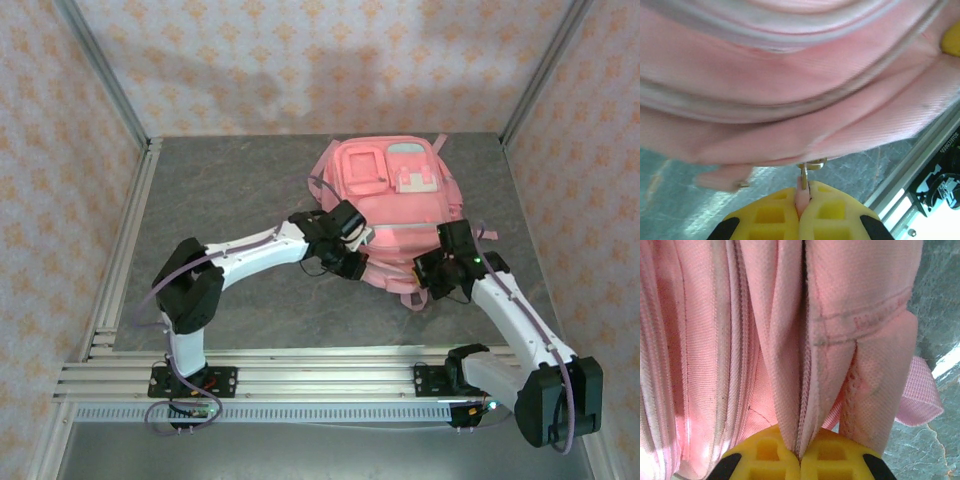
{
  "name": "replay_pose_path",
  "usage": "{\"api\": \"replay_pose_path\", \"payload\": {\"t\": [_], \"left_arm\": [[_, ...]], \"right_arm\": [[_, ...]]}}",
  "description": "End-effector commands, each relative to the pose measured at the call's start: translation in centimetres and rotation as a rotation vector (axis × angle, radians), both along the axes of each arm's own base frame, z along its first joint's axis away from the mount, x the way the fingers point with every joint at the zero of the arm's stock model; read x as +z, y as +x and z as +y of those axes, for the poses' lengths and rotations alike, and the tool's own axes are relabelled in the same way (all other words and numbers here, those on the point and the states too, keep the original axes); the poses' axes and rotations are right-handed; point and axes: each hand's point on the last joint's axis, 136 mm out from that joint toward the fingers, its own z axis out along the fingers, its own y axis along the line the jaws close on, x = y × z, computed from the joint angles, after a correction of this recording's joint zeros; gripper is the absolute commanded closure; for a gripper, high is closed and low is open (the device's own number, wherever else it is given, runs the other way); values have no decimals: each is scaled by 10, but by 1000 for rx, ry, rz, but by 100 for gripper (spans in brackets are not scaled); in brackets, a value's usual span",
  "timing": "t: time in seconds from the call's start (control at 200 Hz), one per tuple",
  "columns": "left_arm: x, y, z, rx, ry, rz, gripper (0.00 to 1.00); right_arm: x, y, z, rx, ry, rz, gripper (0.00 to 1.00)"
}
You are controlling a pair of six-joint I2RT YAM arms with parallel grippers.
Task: Pack books, pencil case, and school supplies into a backpack
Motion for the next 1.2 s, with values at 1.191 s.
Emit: {"api": "replay_pose_path", "payload": {"t": [1.191], "left_arm": [[-26, 64, 239, 709, 384, -63, 100]], "right_arm": [[-29, -22, 100, 839, -164, 76, 94]]}}
